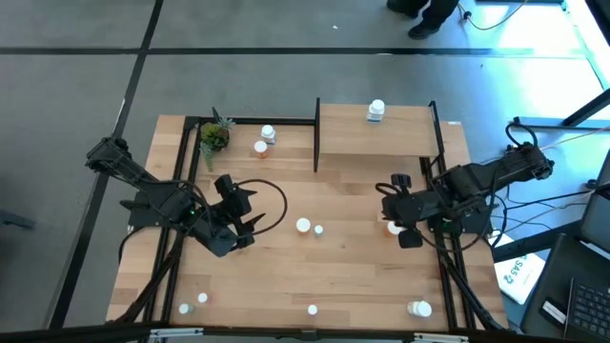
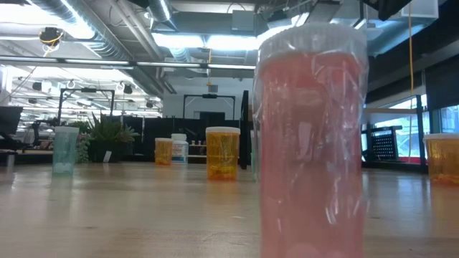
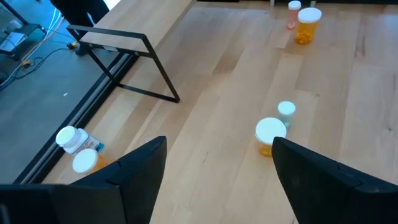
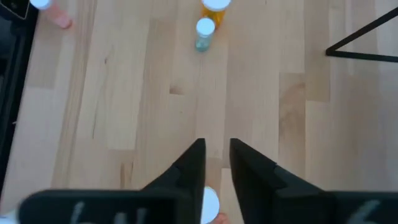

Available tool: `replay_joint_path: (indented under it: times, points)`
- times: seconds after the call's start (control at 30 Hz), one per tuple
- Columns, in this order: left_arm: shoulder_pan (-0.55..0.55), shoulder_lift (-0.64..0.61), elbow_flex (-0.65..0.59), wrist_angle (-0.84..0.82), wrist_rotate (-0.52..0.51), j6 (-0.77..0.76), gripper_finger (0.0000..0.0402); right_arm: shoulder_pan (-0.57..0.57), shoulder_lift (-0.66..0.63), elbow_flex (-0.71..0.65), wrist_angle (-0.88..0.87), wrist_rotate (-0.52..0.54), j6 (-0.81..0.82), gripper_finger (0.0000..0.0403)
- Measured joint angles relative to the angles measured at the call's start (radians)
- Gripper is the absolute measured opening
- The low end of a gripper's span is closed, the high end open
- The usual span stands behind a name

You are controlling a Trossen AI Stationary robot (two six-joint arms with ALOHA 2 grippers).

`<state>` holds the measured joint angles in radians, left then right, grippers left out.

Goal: Pick and place medicine bottles onto shelf by color

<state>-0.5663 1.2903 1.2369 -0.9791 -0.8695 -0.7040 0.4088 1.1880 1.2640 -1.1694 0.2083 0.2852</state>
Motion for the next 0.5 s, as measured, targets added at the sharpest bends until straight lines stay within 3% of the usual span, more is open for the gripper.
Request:
replay_joint_path:
  times: [0.3, 0.5]
  points:
    - [0.000, 0.000, 0.000, -0.012, 0.000, 0.000, 0.0286, 0.000, 0.004, 0.000, 0.047, -0.002, -0.002, 0.0173]
    - [0.000, 0.000, 0.000, -0.016, 0.000, 0.000, 0.0286, 0.000, 0.004, 0.000, 0.020, -0.009, -0.082, 0.0198]
